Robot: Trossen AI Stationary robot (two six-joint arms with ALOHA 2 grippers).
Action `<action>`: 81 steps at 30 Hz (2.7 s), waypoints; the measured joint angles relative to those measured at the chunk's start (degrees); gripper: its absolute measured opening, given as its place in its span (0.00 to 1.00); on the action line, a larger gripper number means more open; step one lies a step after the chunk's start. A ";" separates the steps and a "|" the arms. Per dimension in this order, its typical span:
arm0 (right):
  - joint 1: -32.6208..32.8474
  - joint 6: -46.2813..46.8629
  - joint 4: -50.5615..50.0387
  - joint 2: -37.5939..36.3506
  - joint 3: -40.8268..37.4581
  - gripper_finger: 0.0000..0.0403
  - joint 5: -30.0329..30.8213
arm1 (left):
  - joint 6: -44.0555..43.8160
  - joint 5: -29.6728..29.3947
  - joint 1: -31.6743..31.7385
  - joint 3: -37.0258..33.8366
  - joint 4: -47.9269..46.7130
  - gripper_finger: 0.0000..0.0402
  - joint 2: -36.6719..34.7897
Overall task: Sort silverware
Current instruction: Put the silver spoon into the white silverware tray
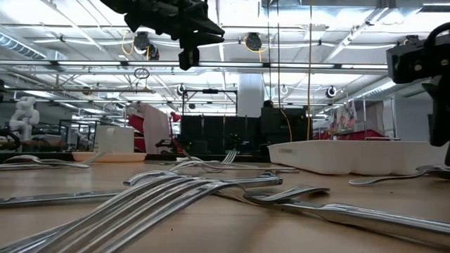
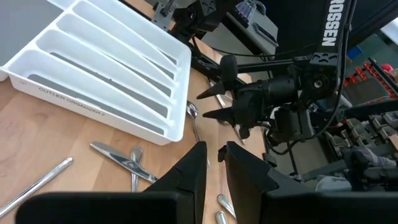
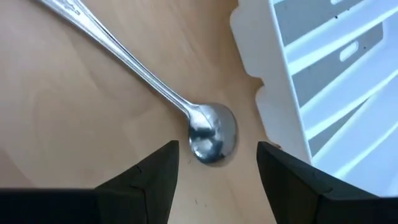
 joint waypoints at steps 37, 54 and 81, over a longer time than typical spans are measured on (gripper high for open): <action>-0.26 -5.91 -4.39 -0.07 0.11 0.52 1.60 | 7.52 -1.60 -0.07 0.00 -0.07 0.16 0.00; -0.63 -5.40 6.32 -0.07 -2.58 0.52 1.45 | 7.45 -1.57 -0.07 0.00 -0.11 0.16 0.00; -5.44 -3.01 3.13 -0.07 -2.22 0.01 -7.37 | 10.16 -3.63 -0.07 0.00 -6.19 0.16 0.02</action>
